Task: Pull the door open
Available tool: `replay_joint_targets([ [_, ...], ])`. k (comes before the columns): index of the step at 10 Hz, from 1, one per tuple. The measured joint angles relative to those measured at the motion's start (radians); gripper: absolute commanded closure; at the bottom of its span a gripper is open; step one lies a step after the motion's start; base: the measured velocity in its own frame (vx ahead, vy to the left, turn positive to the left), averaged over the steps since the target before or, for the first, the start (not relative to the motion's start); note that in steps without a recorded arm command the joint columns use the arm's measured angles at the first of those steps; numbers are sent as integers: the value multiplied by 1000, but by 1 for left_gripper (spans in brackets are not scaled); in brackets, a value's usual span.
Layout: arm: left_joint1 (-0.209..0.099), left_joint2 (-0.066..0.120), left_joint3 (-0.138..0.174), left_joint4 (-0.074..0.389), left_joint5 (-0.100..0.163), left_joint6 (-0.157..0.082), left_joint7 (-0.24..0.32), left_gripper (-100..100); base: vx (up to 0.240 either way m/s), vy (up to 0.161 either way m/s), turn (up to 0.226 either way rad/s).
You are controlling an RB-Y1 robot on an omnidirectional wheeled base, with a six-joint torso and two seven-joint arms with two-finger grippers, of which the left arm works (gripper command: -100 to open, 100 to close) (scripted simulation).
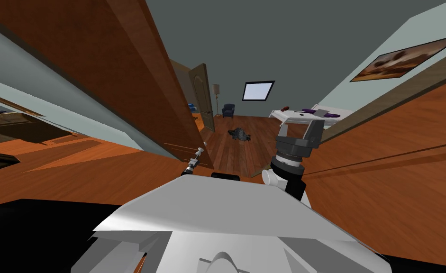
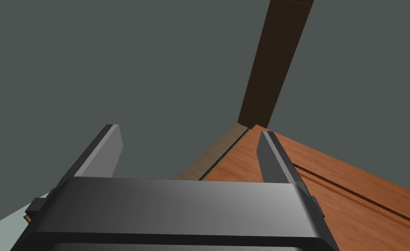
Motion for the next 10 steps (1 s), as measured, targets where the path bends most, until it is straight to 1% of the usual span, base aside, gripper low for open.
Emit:
replay_joint_targets([
  [4, 17, 20, -1, -13, -2, -18, 16, -100, -199, 24, 34],
  [5, 21, 23, -2, -19, -3, -21, 20, -100, -85, 8, 5],
  [6, 22, 24, -2, -20, -3, -22, 21, -100, 72, -30, -138],
  [8, 17, 27, 12, -2, 7, -26, 16, -100, 144, -22, -100],
  [9, 19, 28, 17, -2, 11, -27, 16, -100, 170, -26, -140],
  [10, 7, 32, 27, 25, 18, -36, 10, -100, 208, -12, -150],
])
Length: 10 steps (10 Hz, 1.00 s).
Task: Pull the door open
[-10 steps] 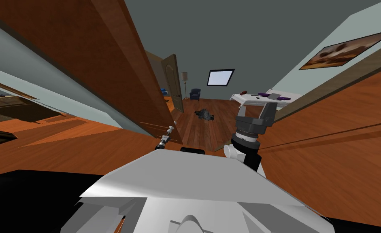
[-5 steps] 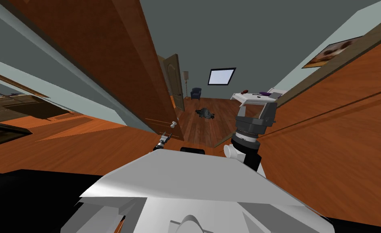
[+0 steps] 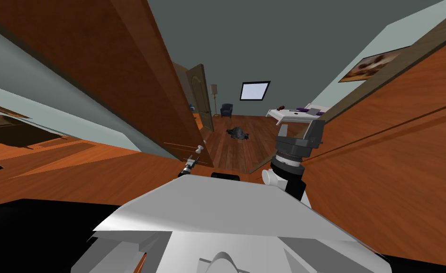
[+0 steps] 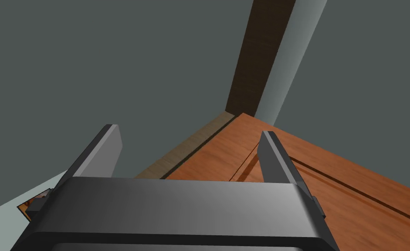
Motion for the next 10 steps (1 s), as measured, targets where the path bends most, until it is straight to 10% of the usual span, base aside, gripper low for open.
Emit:
replay_joint_targets([
  [3, 0, 1, 25, 7, 18, 1, -7, -100, 169, -7, -88],
  [4, 0, 1, 26, 5, 19, 2, -6, 100, -11, 3, 21],
  [10, 1, 2, 25, 8, 18, 4, -7, 100, -24, 7, -17],
])
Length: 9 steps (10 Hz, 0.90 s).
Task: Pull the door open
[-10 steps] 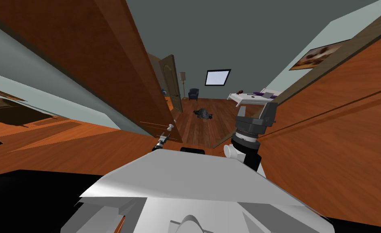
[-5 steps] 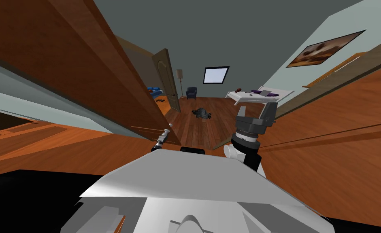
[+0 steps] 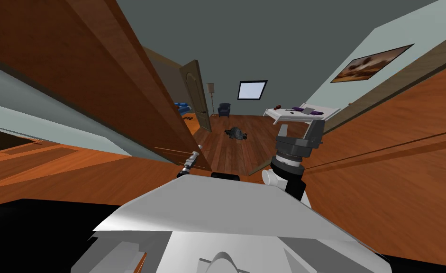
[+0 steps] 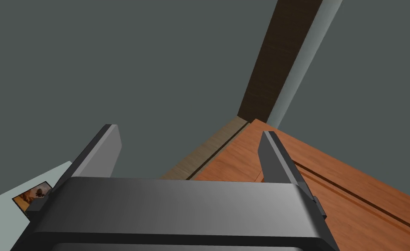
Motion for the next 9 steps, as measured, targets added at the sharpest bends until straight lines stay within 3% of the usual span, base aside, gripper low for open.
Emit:
replay_joint_targets([
  [9, -7, -1, -47, -14, 111, 25, 187, 100, -79, 34, -95],
])
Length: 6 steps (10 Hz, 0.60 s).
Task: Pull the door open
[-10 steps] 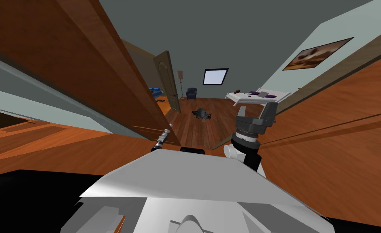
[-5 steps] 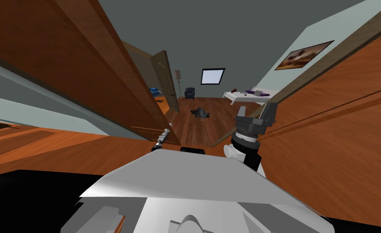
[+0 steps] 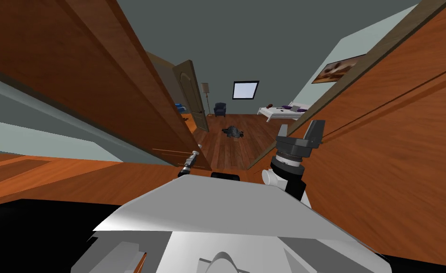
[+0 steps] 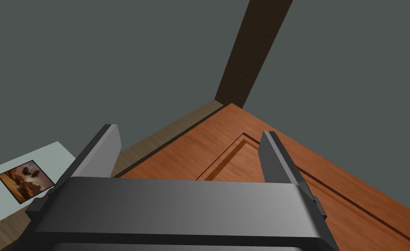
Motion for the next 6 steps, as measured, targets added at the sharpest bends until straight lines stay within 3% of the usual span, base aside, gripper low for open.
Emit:
replay_joint_targets([
  [6, -2, -1, -37, -19, 87, 18, 153, 100, -62, 31, -77],
])
